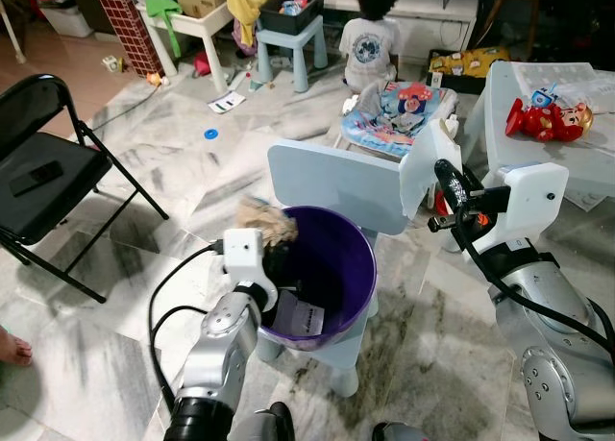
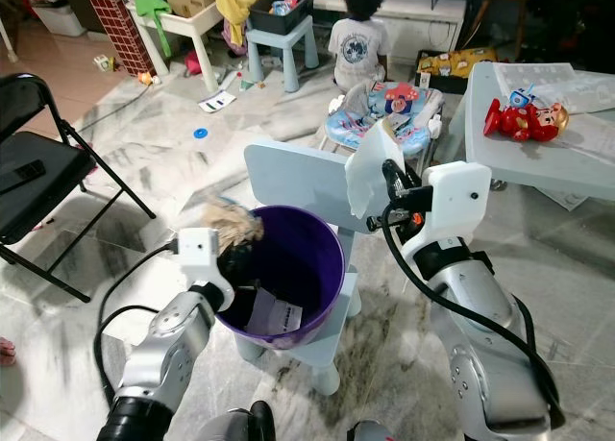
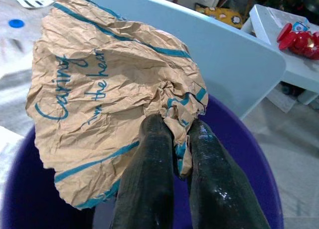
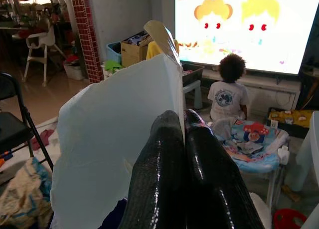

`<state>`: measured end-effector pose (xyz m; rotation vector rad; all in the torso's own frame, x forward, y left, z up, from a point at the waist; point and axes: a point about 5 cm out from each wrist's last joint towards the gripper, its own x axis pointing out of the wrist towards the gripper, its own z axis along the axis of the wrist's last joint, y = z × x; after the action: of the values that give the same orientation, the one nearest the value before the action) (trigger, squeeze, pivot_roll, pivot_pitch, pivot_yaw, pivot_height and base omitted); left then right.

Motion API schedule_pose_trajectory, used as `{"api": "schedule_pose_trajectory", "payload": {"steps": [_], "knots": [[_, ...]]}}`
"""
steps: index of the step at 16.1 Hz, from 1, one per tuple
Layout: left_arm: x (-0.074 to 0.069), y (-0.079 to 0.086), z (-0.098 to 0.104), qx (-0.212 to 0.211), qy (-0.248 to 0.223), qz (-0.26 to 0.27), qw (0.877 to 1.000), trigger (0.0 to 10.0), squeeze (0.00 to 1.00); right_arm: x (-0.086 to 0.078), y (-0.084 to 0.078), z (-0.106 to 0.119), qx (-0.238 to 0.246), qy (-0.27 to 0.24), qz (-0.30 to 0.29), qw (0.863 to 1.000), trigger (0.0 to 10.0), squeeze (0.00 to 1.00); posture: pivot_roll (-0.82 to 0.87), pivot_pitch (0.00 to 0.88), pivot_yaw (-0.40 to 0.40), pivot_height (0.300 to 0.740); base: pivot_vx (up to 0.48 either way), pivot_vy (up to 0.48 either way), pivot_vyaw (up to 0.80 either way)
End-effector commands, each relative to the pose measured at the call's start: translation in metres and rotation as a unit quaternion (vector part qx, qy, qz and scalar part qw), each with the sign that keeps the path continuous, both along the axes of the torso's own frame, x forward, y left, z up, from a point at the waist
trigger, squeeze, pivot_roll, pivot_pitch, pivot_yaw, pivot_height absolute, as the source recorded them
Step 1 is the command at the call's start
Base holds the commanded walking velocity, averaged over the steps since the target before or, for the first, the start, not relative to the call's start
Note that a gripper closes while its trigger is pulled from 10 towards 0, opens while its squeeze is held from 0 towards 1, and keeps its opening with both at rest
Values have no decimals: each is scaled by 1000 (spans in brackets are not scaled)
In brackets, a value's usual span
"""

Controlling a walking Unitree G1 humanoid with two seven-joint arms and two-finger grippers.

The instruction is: Picking trash to rubbish bin

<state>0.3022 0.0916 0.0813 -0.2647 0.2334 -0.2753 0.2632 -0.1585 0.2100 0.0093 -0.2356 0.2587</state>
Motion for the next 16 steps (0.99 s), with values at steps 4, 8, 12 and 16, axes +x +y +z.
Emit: {"api": "schedule_pose_trajectory", "payload": {"steps": [4,8,12,16], "knots": [[0,-2,-8,-9,22,-3,1000,10000,1000,-4,-1,2,-7,-7,-2,1000,0,0,-131,201,48,740,0,0,0],[-2,-2,-14,-29,44,9,999,10000,1000,-3,0,3,-8,-8,1,1000,0,0,-130,201,46,740,0,0,0],[-5,0,-2,2,8,6,1000,10000,1000,-2,2,2,-4,-6,5,1000,0,0,-109,199,46,740,0,0,0],[-23,12,20,48,-57,12,997,10000,549,1,9,-12,6,19,28,999,0,0,-57,205,44,740,0,0,0]]}}
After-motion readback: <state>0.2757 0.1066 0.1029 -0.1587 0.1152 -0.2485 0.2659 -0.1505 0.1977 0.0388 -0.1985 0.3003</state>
